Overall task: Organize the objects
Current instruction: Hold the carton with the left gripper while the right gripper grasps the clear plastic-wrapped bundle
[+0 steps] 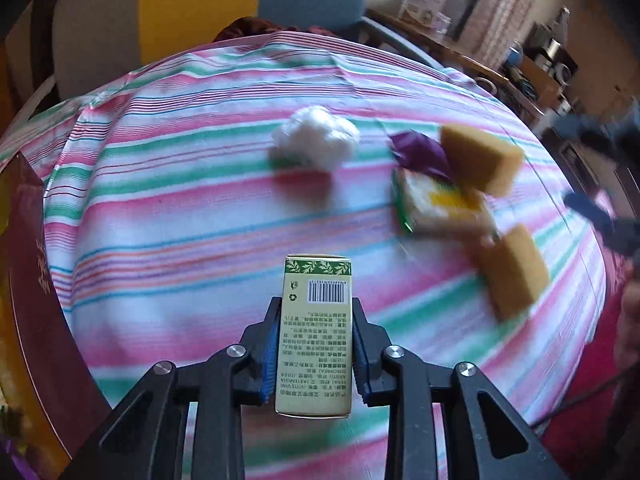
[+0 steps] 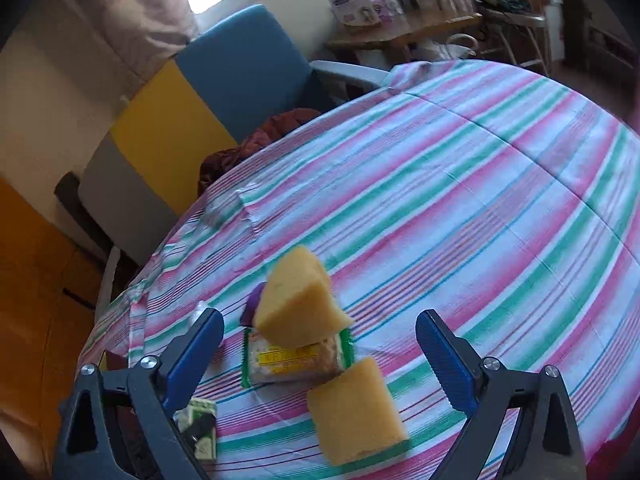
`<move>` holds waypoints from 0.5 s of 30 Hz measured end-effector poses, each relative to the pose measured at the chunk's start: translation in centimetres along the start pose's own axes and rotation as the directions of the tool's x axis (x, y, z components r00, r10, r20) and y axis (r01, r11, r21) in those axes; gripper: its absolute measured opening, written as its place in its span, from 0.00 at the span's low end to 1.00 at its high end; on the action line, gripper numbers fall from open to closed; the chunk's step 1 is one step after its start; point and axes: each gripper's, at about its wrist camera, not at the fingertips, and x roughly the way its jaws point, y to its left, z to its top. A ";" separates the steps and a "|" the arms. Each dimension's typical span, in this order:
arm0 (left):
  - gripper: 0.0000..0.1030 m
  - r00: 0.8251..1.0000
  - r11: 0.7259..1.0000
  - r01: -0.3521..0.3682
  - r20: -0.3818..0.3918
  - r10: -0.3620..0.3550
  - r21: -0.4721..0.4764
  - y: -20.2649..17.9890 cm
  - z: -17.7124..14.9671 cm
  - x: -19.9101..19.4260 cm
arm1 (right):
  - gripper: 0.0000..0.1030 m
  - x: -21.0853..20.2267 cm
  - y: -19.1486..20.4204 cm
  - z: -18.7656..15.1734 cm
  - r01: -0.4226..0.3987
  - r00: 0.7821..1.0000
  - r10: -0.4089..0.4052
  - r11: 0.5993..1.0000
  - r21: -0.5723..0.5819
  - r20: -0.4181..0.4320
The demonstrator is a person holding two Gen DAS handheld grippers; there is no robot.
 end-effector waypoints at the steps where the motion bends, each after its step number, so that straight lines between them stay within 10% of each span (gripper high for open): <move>1: 0.29 1.000 1.000 0.002 0.012 -0.003 0.026 -0.4 -0.9 -0.5 | 0.94 -0.2 0.5 -0.1 -0.009 1.000 0.010 1.000 -0.025 0.008; 15: 0.28 0.995 0.989 0.027 0.091 -0.041 0.148 -0.8 -4.8 -2.5 | 0.74 2.1 8.0 -2.6 -0.137 0.984 0.084 0.923 -0.360 -0.159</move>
